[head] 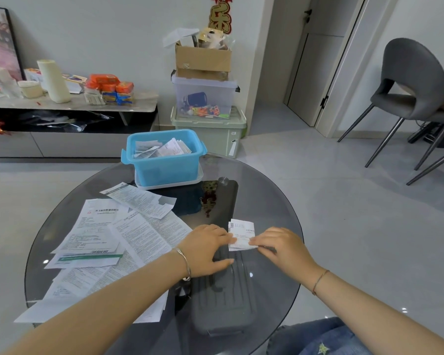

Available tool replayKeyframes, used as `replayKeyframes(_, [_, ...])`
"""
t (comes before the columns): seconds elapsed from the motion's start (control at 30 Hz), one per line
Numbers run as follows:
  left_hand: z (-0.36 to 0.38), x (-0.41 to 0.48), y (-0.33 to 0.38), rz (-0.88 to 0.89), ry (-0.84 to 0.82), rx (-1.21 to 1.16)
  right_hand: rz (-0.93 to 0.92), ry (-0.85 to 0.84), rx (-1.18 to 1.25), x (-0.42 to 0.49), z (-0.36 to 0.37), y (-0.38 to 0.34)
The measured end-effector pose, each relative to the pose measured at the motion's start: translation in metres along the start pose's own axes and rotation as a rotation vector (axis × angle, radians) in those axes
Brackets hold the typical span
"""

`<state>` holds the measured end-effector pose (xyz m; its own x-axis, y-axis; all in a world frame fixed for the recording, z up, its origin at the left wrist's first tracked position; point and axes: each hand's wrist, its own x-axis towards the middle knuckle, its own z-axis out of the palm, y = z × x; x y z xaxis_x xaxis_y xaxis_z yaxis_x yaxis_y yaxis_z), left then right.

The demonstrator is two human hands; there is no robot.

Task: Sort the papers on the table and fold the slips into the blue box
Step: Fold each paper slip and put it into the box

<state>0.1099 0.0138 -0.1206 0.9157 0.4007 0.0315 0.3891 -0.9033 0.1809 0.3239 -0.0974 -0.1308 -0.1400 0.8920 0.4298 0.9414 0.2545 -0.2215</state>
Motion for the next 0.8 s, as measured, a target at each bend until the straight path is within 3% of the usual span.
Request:
replayKeyframes(0.1, [-0.001,0.011,0.003,-0.079,0.043,-0.009,0.292,-0.017,0.194,0.001,-0.002,-0.004])
replayKeyframes(0.2, [-0.001,0.022,0.006,-0.15,0.133,-0.06,0.445,-0.009,0.291,0.007,-0.001,-0.007])
replayKeyframes(0.33, [0.0,0.029,0.006,-0.34,0.239,-0.242,0.575,0.06,0.467,0.014,0.004,-0.01])
replayKeyframes(0.43, [0.0,0.033,0.005,-0.425,0.226,-0.309,0.665,0.073,0.519,0.019,0.011,-0.01])
replayKeyframes(0.67, [-0.001,0.046,0.01,-0.575,0.115,-0.258,0.825,0.078,0.483,0.035,0.017,-0.014])
replayKeyframes(0.8, [0.002,0.041,0.012,-0.483,0.241,-0.102,0.871,0.047,0.453,0.041,0.017,-0.016])
